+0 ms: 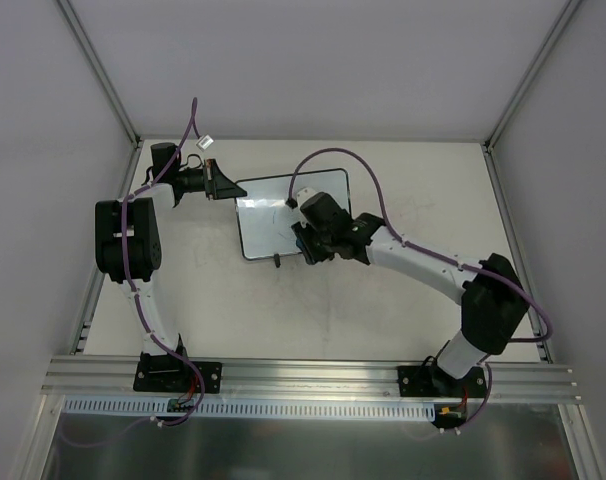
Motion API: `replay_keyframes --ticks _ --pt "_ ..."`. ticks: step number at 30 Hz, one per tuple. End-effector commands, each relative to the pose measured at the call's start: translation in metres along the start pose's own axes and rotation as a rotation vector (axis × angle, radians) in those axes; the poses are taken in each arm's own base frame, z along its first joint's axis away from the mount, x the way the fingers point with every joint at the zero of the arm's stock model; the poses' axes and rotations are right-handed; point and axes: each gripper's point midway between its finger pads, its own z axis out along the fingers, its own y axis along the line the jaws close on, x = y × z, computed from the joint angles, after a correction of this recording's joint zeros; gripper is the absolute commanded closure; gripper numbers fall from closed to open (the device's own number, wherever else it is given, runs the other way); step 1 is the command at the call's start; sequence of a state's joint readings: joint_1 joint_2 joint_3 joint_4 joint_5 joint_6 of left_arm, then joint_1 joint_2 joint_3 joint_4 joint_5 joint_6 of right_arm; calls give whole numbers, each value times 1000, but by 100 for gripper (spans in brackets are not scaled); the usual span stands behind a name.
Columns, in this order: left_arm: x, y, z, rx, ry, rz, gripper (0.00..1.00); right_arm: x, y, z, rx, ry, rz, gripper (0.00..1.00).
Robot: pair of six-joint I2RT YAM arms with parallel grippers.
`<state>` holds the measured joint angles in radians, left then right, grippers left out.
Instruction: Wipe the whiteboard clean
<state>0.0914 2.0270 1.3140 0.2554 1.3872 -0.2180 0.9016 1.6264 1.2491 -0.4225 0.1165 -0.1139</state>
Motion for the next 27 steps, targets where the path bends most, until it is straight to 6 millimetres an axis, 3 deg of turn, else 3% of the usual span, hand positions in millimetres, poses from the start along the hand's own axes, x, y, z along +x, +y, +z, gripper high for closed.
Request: replay_keyframes --ticks 1,5,12,16,20,27 --pt "-21 -10 0 -18 -19 171 100 -37 -23 -4 52 -60 3 94" --pt "-21 -11 1 -16 -17 173 100 -84 -48 -4 94 -138 36 94" --pt "-21 -12 0 -17 -18 178 100 -128 -90 21 214 -180 66 97" --pt "-21 -12 0 -17 -18 176 100 -139 -107 36 243 -183 82 97" --pt "-21 -12 0 -17 -17 179 100 -132 -113 57 273 -147 69 97" --pt "-20 -13 2 -27 -14 187 100 -117 -112 78 271 -129 75 97"
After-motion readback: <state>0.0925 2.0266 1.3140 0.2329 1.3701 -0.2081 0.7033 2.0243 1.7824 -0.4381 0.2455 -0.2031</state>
